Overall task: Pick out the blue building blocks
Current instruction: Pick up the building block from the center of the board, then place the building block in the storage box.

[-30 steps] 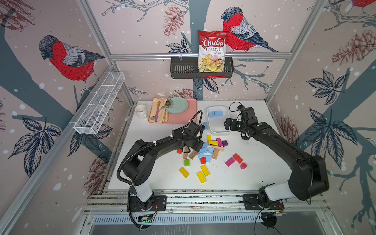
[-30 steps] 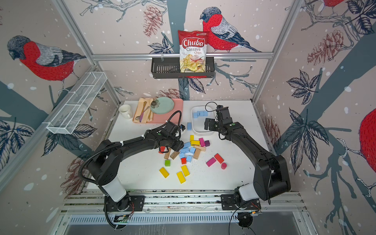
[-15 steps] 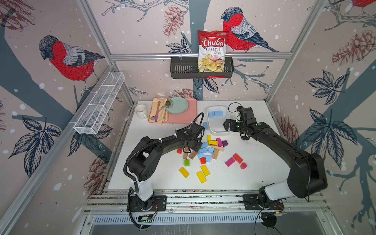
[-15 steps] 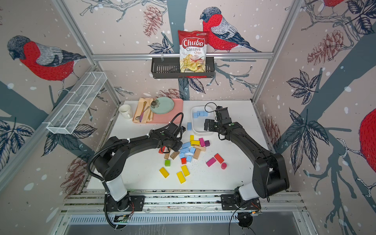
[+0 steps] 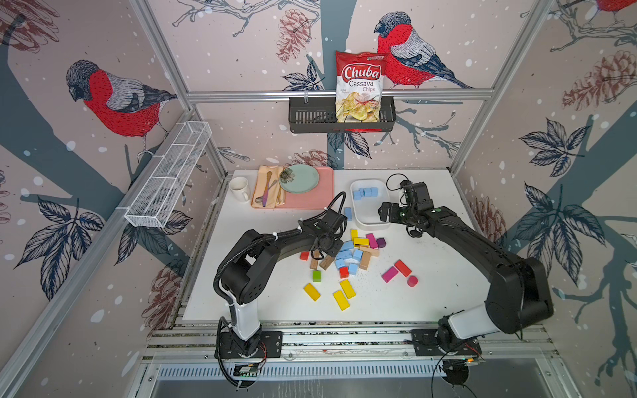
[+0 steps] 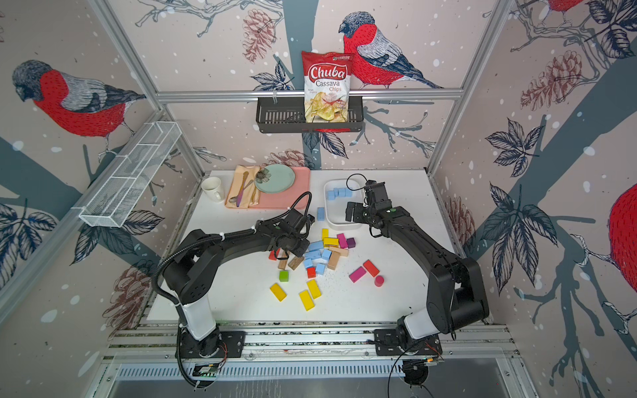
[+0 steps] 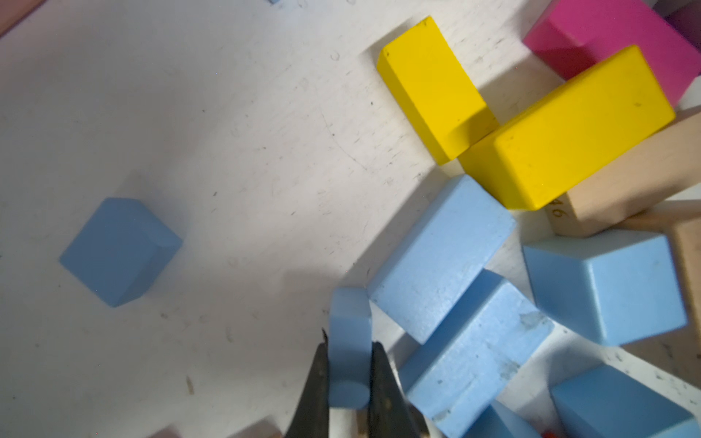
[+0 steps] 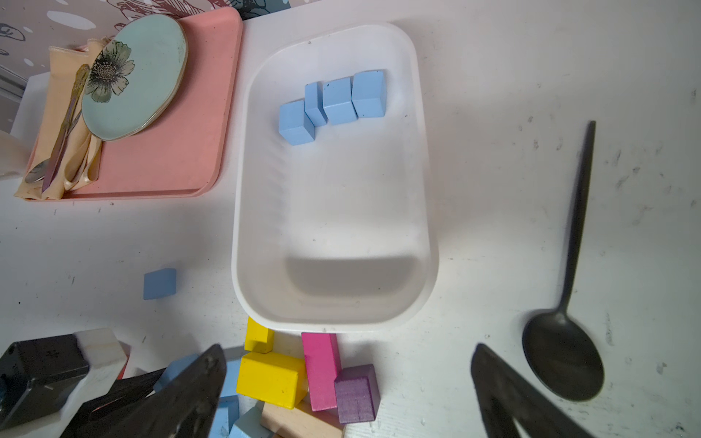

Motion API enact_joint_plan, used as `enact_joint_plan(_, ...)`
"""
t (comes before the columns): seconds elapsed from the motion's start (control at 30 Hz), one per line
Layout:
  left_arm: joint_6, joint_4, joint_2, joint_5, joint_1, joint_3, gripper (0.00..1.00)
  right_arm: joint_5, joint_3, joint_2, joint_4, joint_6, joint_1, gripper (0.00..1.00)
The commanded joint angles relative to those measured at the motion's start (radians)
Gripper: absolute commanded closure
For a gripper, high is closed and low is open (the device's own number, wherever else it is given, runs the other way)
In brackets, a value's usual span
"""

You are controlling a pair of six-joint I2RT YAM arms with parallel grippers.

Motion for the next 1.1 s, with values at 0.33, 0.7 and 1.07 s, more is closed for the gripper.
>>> enact_joint_plan(0.33,-0.118,0.071,-0.098,-0.042,0.000,0.046,1.00,0.006,-0.015,-0.016,0.032,-0.002,0.000,0.01)
enact_joint_plan(0.7,-0.288,0.024,-0.020,-0.036,0.000,0.348,1.00,0.045,-0.070,-0.105,0.062,0.021,-0.030,0.00)
enact_joint_plan(1.07,-0.421,-0.054,0.244,-0.016,-0.010,0.699,1.00,0.040,-0.143,-0.206,0.095,0.048,-0.117,0.00)
